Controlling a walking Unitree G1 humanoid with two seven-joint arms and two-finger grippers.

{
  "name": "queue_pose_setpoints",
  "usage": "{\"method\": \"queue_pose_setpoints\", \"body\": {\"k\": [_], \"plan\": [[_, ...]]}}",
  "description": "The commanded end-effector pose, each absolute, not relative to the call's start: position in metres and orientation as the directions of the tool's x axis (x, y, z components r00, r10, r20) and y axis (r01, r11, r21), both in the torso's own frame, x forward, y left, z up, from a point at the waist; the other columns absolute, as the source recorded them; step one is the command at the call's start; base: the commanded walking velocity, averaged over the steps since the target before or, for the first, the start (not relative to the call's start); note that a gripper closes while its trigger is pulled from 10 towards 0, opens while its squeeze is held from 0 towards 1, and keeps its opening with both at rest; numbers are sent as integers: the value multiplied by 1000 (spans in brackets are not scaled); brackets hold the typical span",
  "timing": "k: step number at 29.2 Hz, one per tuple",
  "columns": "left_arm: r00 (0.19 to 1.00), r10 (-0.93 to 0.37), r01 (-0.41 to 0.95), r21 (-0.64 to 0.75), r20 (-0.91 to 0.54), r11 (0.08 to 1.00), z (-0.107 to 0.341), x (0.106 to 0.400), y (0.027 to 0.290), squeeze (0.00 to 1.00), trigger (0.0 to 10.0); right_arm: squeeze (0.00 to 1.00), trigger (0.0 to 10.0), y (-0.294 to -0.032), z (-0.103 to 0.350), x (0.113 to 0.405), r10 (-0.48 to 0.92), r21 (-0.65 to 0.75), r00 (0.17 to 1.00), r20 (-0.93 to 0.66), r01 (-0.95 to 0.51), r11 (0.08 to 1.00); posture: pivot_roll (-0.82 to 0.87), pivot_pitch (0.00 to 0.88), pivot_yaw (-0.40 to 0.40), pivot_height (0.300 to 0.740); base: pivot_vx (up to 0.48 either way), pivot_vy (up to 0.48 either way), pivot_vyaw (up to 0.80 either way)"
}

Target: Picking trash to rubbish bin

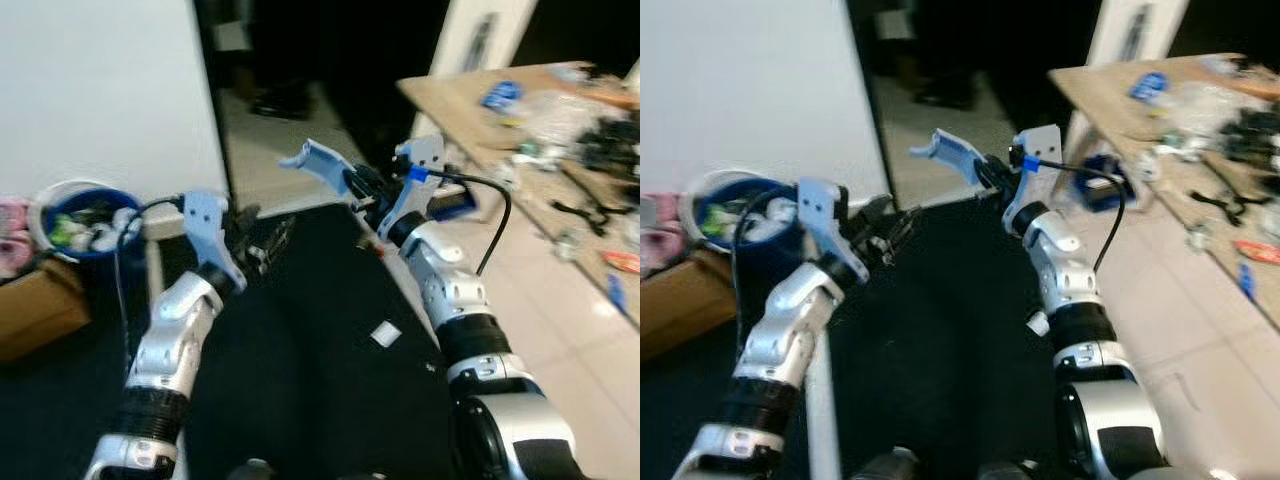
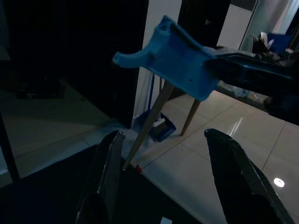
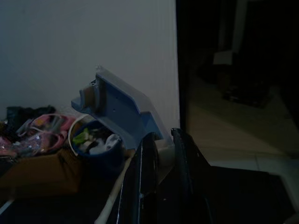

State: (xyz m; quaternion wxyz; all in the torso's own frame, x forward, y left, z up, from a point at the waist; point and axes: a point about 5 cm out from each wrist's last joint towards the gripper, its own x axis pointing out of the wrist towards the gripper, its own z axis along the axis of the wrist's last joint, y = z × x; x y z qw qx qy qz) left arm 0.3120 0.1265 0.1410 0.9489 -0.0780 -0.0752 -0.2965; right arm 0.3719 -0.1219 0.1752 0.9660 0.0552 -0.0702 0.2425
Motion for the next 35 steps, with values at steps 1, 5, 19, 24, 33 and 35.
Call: {"method": "queue_pose_setpoints", "body": {"k": [1,5,19,24,33,35], "plan": [[816,-553,573,-116,168,811,136,311,128,0,10000,0,10000,-121,173,372,458,87,875,157,-475,876,-67,0,-38,740,0,0,800],[816,-553,573,-116,168,811,136,311,128,0,10000,0,10000,-121,173,372,459,87,875,156,-475,876,-67,0,-38,740,0,0,800],[816,-552,573,-122,170,810,135,311,127,0,10000,0,10000,-121,172,372,460,87,875,154,-475,876,-67,0,-40,740,0,0,800],[817,-550,572,-123,174,811,136,312,128,0,10000,0,10000,-121,173,372,459,88,875,154,-475,875,-67,0,-40,740,0,0,800],[812,-557,579,-125,175,806,136,312,128,0,10000,0,10000,-123,173,373,450,124,878,162,-471,873,-66,0,-41,740,52,0,383],[809,-561,583,-122,173,803,136,312,128,0,10000,0,10000,-123,173,373,452,123,878,161,-472,873,-66,0,-41,740,469,0,0]]}}
